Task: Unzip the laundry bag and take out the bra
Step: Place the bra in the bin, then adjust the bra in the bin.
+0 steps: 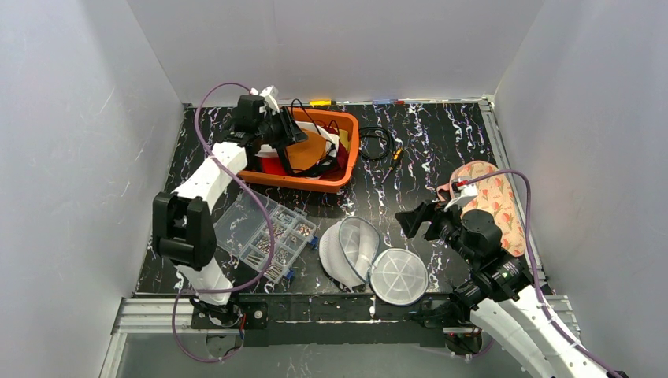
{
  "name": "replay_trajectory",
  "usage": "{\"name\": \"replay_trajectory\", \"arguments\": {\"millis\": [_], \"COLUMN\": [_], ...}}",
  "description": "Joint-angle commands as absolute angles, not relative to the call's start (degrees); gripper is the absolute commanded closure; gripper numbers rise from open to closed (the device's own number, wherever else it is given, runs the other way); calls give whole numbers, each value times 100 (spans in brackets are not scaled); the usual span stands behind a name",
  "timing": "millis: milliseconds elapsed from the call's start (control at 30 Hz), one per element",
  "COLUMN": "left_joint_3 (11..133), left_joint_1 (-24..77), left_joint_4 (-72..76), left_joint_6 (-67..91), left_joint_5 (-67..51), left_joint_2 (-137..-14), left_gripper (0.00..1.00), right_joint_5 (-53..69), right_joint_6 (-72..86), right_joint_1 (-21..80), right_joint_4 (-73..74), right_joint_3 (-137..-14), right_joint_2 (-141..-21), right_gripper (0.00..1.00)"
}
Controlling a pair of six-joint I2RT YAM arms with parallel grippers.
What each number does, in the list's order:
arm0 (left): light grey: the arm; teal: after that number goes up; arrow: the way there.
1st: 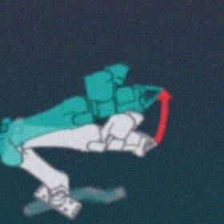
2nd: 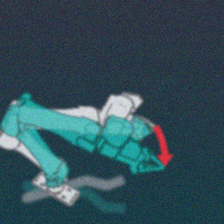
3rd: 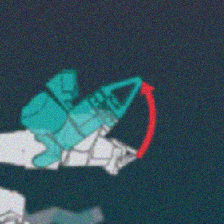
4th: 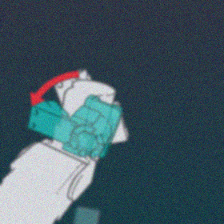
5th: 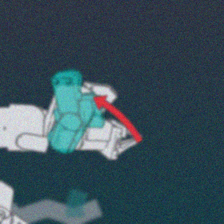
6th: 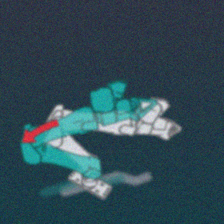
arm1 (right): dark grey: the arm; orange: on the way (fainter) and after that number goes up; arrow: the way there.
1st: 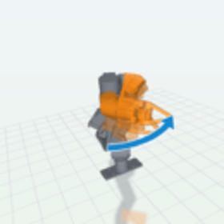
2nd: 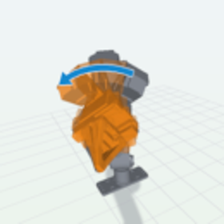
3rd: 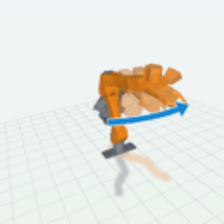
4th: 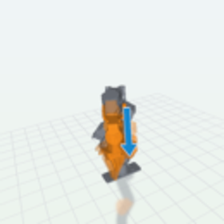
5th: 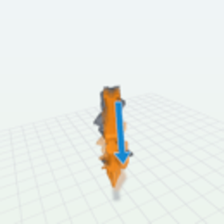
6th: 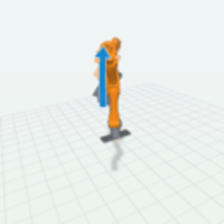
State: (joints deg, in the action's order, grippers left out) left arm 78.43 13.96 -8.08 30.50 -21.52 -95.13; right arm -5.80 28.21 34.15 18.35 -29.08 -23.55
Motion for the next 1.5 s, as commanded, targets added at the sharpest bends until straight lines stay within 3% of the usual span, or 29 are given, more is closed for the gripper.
{"name": "replay_trajectory", "arguments": {"millis": [0, 400, 1033, 1267, 1467], "left_joint_3": [8205, 8850, 9487, 9250, 8665], "left_joint_1": [1370, 1542, 1681, 1683, 1693], "left_joint_4": [-1030, -468, -916, -971, -1224], "left_joint_6": [2957, 3300, 3269, 3287, 3354], "left_joint_5": [-2243, -2402, -2142, -2210, -2087], "left_joint_2": [-10008, -10907, -12014, -11267, -9896], "left_gripper": [65, 66, 68, 67, 54], "right_joint_5": [-650, -753, -742, -770, -976], "right_joint_6": [2910, 2956, 3031, 2974, 2965], "right_joint_1": [3411, 3410, 3410, 3414, 3411], "right_joint_4": [1826, 1824, 1819, 1931, 2181], "right_joint_3": [-2908, -2764, -2619, -2840, -3091], "right_joint_2": [-2229, -2194, -2201, -2254, -2382], "right_gripper": [1, 1, 1, 1, 1]}}
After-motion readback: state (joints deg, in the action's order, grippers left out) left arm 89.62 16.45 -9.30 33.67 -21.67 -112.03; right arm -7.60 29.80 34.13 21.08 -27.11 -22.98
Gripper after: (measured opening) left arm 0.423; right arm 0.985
